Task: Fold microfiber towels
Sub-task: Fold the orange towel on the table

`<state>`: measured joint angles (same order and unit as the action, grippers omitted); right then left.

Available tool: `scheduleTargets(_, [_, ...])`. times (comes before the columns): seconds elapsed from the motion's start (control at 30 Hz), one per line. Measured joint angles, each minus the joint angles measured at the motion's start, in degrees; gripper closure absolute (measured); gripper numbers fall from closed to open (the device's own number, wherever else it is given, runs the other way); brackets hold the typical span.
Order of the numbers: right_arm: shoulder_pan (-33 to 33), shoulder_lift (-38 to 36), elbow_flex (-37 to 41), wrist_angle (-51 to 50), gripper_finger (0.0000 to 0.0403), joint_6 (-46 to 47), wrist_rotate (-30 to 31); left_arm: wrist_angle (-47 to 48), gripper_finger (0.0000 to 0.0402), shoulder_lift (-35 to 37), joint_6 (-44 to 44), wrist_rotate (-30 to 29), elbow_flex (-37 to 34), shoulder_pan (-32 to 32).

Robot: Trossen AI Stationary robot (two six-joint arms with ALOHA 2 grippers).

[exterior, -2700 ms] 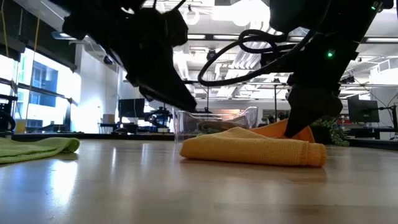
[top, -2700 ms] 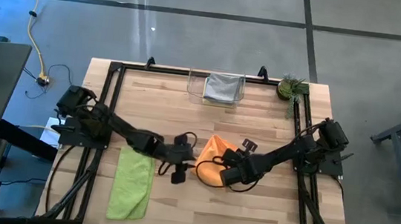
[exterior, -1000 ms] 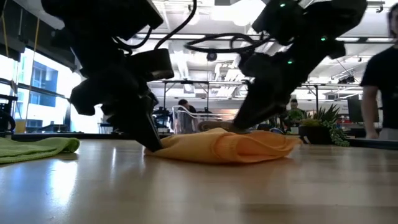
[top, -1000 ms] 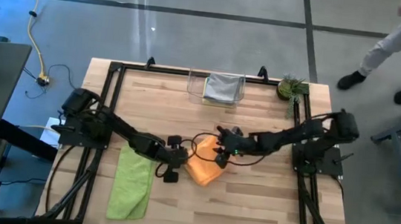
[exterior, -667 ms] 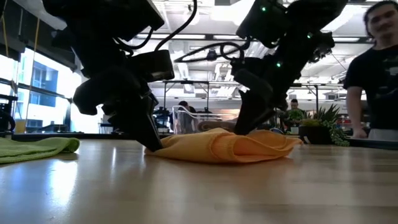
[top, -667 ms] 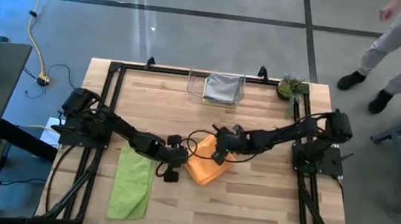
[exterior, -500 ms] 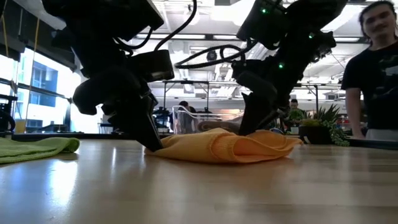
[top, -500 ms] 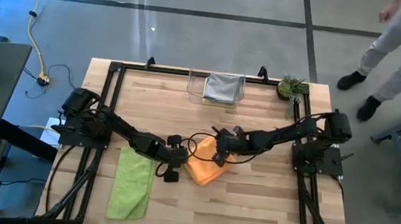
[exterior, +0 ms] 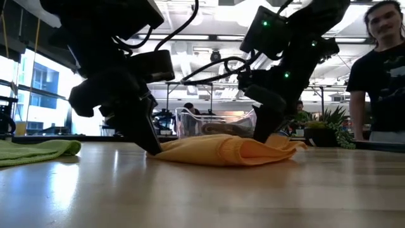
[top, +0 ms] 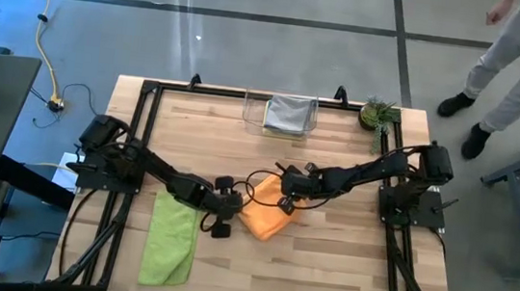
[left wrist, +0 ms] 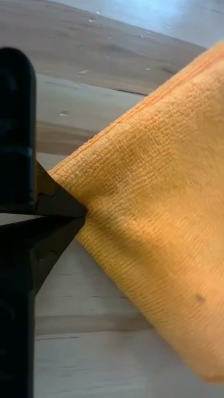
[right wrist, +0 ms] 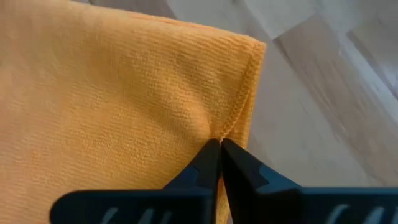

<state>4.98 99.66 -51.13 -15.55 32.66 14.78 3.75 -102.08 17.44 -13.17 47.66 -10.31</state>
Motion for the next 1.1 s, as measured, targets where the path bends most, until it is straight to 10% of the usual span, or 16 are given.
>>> scheduleTargets(0.23, [-0.5,0.0,0.0,-0.4,0.0391,-1.2,0.0,3.8,0.0401,1.1,1.0,-1.0,0.1,-1.4])
scheduleTargets(0.63, [-0.9,-2.9,-0.6,-1.3,0.027,-5.5,-0.3,8.7,0.039,10.3,0.3,-0.7,-0.2,-2.2])
scheduleTargets(0.93, [-0.8,-2.3,-0.6,12.6,0.0389,-15.8,-5.0,-17.7,0.0401,5.2,-3.8,3.9,-4.0,1.5])
scheduleTargets(1.1, [-2.6,2.9,-0.5,17.2,0.0386,-16.8,-5.9,-18.8,0.0401,0.9,-3.9,2.8,-3.7,2.7])
